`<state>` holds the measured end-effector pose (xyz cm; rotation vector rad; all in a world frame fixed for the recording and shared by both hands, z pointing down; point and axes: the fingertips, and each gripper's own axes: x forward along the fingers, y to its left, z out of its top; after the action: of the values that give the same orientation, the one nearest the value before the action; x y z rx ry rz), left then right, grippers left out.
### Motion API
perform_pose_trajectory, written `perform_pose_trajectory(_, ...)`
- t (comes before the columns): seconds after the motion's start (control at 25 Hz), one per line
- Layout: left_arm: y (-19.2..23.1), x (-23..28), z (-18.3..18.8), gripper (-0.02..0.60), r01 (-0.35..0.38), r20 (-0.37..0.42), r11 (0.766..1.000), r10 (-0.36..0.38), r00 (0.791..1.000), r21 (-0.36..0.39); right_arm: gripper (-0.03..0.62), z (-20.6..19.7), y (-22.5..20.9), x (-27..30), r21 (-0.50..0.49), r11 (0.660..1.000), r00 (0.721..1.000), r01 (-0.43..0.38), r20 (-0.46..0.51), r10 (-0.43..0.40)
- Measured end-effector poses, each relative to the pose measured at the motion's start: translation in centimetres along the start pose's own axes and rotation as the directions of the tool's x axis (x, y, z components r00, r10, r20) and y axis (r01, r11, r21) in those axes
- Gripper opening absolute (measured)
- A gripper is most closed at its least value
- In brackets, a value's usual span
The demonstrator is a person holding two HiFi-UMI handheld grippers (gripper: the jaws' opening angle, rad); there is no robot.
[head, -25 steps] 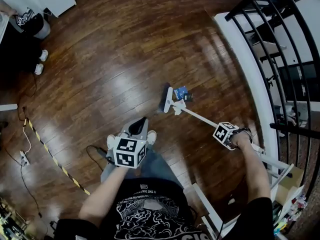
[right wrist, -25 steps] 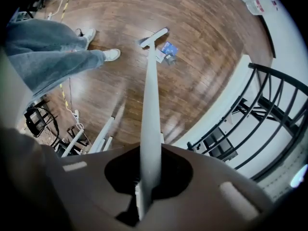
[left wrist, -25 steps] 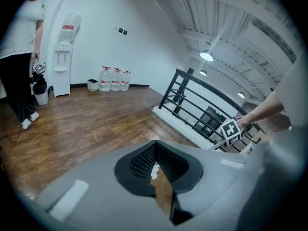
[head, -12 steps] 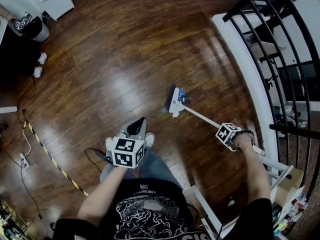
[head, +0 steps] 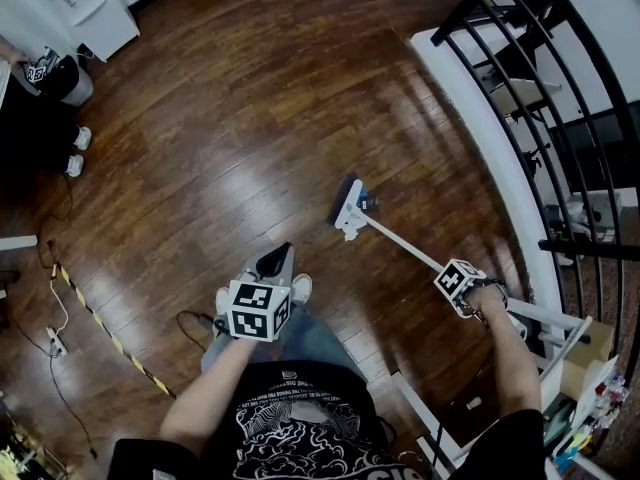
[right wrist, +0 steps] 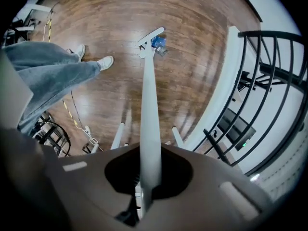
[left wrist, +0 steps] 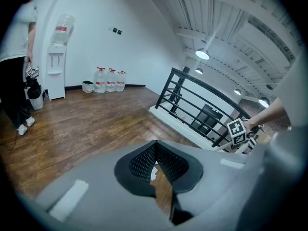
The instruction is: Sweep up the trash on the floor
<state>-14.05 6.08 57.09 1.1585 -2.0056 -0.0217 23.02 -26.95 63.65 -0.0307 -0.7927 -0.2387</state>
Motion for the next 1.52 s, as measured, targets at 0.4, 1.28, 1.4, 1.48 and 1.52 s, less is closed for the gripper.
perform_pose_trajectory(0.4,-0.4,-3.9,-0.2,0.005,0.142,-0.016,0.986,-0.141,0.990,0.090,0.000,-1.5,18.2,-0.9,0.360,0.831,0.890,-0.425,0.333,0.311)
perform_pose_trajectory(1.28,-1.0,-20.8,-9.0,0.005,0.420,-0.112,0.875,-0.405,0.907,0.241,0.000,2.3,50.5,-13.1,0.453,0.215,0.479,-0.865,0.874,0.081)
perform_pose_trajectory(1.4,-2.8,-22.4,-10.8,0.005,0.443,-0.127,0.860,-0.424,0.897,0.253,0.000,1.3,51.4,-14.0,0.431,0.216,0.444,-0.876,0.896,0.012)
perform_pose_trajectory(1.48,-4.3,-23.6,-12.2,0.005,0.460,-0.139,0.845,-0.439,0.888,0.272,0.000,0.7,52.7,-13.9,0.425,0.187,0.431,-0.885,0.902,-0.010)
perform_pose_trajectory(1.52,-5.1,-24.2,-13.1,0.005,0.468,-0.146,0.837,-0.445,0.884,0.283,0.000,0.3,53.5,-13.4,0.421,0.172,0.425,-0.890,0.905,-0.019)
